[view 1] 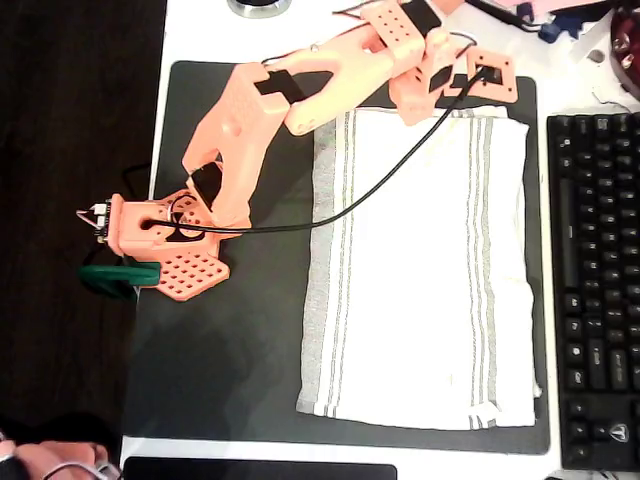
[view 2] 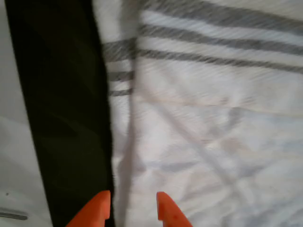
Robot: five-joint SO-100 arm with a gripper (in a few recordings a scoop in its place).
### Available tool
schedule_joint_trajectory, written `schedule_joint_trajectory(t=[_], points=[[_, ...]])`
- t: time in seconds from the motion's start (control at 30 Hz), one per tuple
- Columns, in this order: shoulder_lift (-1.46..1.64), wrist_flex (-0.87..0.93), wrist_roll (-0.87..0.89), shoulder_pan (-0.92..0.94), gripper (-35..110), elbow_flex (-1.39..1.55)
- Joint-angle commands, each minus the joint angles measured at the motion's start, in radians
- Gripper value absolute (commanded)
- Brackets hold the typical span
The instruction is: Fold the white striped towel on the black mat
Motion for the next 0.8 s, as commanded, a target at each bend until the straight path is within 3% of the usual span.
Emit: schedule_joint_trajectory(t=[0.0,0.57,0.77], points=[[-0.026,0.011,0.000,-0.023,14,-0.095],[-0.137,-0.037,0.029,0.017,14,-0.104],[-0.160,-0.037,0.029,0.014,6,-0.100]])
